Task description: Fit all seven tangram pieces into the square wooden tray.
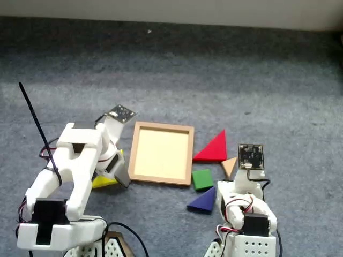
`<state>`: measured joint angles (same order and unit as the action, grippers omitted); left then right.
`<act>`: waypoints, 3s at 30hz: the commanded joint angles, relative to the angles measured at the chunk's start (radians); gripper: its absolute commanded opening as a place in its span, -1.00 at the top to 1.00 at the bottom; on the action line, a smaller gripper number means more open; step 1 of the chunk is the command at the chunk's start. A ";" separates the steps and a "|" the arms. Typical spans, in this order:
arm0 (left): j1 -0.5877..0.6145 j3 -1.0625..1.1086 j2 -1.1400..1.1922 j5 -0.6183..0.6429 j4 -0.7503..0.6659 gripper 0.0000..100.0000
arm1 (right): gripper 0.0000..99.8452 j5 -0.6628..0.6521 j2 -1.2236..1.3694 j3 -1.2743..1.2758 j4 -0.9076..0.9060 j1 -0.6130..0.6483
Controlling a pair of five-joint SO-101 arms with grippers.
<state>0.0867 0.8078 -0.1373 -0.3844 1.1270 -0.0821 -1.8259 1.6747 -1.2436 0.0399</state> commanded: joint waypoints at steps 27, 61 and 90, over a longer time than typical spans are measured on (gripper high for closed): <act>-0.027 0.031 -0.008 -0.008 -0.009 0.53 | 0.98 -0.009 -0.012 0.150 -0.007 -0.010; -0.019 0.070 -0.168 0.014 0.005 0.31 | 0.98 -0.009 -0.012 0.150 -0.007 -0.010; 0.012 -0.145 0.143 0.009 0.086 0.55 | 0.98 -0.009 -0.012 0.150 -0.007 -0.010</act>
<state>0.0898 0.6375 0.0683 -0.3644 1.2160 -0.0821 -1.8259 1.6747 -1.2436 0.0399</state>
